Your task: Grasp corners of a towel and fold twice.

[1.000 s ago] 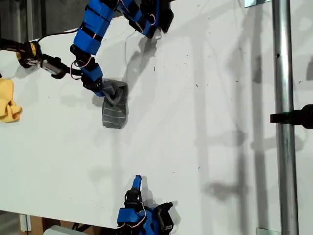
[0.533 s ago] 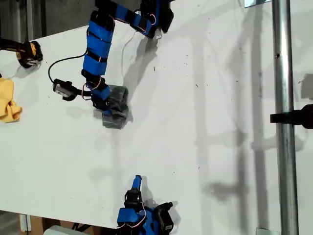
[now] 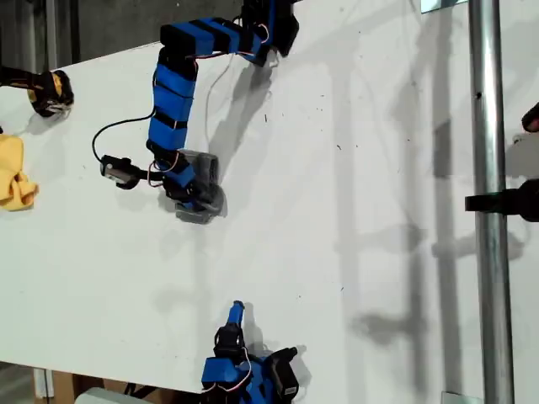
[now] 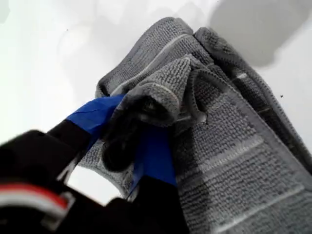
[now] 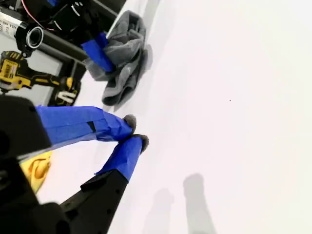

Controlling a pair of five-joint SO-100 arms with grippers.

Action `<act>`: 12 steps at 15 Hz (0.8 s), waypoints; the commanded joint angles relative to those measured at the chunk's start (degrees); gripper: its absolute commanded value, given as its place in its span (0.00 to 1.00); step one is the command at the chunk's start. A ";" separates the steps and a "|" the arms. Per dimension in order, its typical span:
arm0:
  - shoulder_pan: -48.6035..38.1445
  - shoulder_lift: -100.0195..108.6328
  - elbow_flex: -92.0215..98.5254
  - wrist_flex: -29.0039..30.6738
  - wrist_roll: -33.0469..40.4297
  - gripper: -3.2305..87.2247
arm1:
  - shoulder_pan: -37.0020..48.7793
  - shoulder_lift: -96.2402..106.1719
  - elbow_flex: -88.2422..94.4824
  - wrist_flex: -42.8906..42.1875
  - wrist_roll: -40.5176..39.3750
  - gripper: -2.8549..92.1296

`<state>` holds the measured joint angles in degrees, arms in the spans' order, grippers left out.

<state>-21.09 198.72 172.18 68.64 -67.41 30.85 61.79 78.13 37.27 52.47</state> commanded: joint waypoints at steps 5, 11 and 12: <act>0.53 0.35 0.00 -1.14 -1.67 0.08 | 3.87 20.74 -0.97 1.05 -2.37 0.45; 0.26 0.44 1.41 -2.90 0.00 0.19 | 10.28 52.29 13.62 28.04 -1.85 0.06; 0.70 0.44 2.02 -3.60 4.31 0.19 | 10.11 59.15 20.21 31.64 -0.79 0.05</act>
<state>-21.09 198.81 174.73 66.53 -66.88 40.78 110.57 93.52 64.42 51.15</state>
